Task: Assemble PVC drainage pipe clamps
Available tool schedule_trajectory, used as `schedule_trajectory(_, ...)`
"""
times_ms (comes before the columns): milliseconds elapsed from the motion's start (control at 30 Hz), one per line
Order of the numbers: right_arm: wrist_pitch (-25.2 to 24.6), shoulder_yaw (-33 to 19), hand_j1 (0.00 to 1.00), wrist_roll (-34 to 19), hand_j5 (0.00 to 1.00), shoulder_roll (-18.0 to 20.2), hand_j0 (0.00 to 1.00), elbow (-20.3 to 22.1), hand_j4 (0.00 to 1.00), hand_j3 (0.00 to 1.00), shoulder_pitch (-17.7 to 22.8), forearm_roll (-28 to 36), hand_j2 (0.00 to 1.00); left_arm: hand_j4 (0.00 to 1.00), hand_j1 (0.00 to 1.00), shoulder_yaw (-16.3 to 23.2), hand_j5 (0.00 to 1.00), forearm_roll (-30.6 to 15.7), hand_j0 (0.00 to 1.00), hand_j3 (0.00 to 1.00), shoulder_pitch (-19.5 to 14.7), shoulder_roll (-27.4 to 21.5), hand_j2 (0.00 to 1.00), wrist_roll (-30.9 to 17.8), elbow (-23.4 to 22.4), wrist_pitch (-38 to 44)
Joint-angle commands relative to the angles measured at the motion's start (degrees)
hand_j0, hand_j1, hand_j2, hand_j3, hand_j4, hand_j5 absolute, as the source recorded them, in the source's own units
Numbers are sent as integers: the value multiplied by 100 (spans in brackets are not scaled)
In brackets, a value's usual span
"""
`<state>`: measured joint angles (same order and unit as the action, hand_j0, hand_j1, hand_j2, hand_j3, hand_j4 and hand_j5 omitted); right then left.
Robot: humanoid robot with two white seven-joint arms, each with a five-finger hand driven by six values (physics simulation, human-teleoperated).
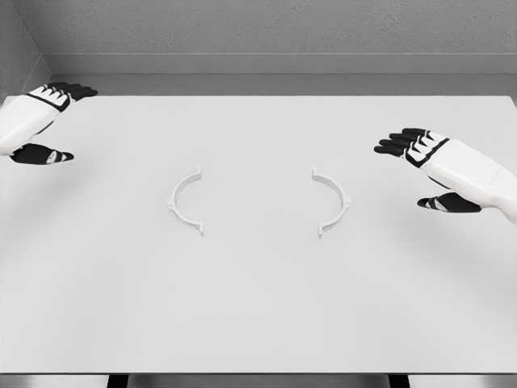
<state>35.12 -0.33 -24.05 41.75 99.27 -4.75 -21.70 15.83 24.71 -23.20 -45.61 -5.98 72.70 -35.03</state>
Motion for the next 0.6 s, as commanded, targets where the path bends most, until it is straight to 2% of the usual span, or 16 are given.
schedule_trajectory(0, -12, 15, 100, -3, 100, 9, 100, -13, 100, 100, 0, 43, 100, 100, 100, 16, 100, -19, 100, 100, 9, 26, 100, 0, 25, 3)
schedule_trajectory(100, -12, 33, 100, 14, 100, -18, 100, -92, 100, 100, -26, 61, 100, 100, 100, 113, 100, -10, 100, 100, 35, 87, 100, 0, 95, 3)
schedule_trajectory(133, -12, 164, 100, 14, 100, -79, 100, -171, 100, 100, -131, 43, 100, 100, 100, 174, 100, -10, 100, 100, 35, 87, 100, 0, 157, 3)
schedule_trajectory(167, -12, 340, 100, 5, 100, -272, 100, -233, 100, 100, -492, -132, 100, 100, 100, 271, 100, -10, 100, 100, 35, 105, 100, 0, 183, 3)
schedule_trajectory(200, -12, 542, 100, 5, 100, -387, 100, -286, 100, 100, -633, -387, 100, 100, 100, 289, 100, -19, 100, 100, 35, 184, 100, 0, 201, 3)
schedule_trajectory(267, -120, 754, 100, 5, 100, -615, 100, -400, 100, 100, -729, -598, 100, 100, 100, 456, 100, 7, 100, 100, 26, 474, 100, 0, 184, 3)
schedule_trajectory(367, -128, 921, 100, 14, 100, -1169, 100, -1182, 100, 100, -1248, -1108, 100, 100, 100, 588, 100, 16, 100, 100, 26, 808, 100, 0, 175, 3)
schedule_trajectory(500, -128, 965, 100, 14, 100, -1485, 100, -1709, 100, 100, -1397, -1231, 100, 100, 100, 825, 100, -19, 100, 100, 9, 905, 100, 0, 183, 3)
schedule_trajectory(567, -128, 956, 100, 5, 100, -1556, 100, -1745, 100, 100, -1406, -1231, 100, 100, 100, 842, 100, -37, 100, 100, 26, 887, 100, 0, 210, 3)
